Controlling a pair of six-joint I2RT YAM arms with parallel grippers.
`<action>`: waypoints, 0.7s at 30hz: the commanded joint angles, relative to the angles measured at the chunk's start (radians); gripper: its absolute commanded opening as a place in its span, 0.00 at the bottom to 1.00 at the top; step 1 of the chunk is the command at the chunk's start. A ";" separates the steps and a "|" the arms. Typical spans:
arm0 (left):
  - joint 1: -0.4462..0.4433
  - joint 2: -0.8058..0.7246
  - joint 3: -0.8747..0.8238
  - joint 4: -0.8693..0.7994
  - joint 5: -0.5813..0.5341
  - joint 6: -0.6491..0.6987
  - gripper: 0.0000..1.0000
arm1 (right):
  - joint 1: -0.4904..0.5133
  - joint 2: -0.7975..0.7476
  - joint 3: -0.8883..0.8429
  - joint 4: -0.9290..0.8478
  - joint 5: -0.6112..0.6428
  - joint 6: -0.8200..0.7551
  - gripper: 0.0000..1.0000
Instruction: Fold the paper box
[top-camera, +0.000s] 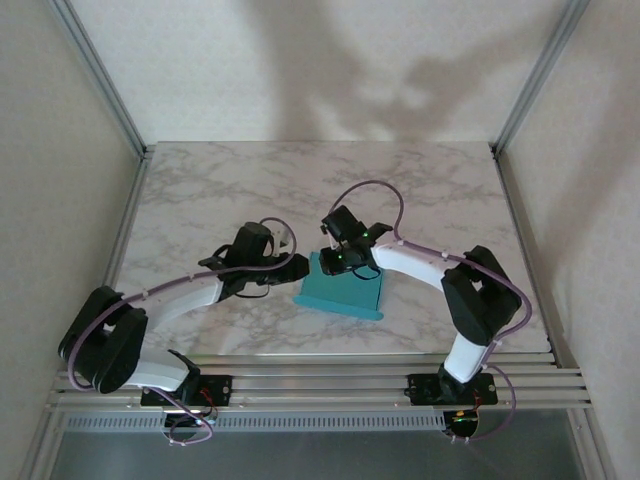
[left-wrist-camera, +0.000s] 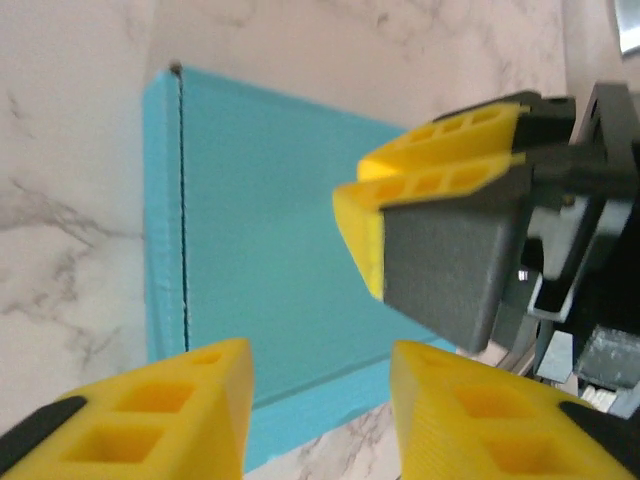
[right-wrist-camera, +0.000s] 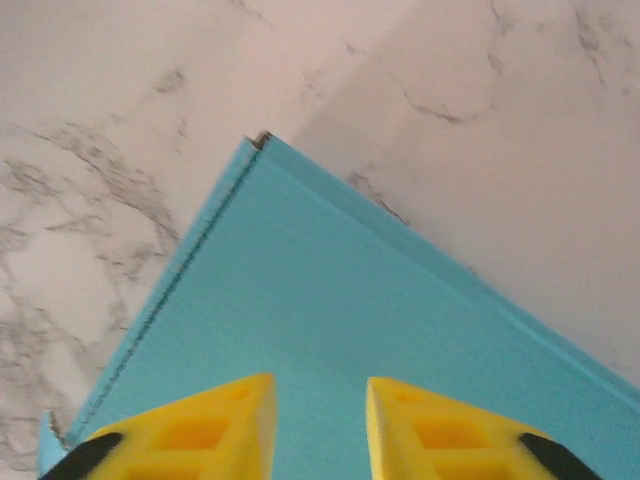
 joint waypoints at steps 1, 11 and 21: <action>0.034 -0.028 -0.037 0.027 -0.031 0.022 0.48 | 0.000 -0.076 -0.015 -0.020 -0.044 0.002 0.37; 0.061 0.015 -0.033 0.037 0.049 0.114 0.99 | -0.053 -0.401 -0.316 0.007 -0.130 0.201 0.99; 0.031 0.145 0.018 0.003 0.147 0.165 0.99 | -0.133 -0.637 -0.584 0.081 -0.203 0.371 0.99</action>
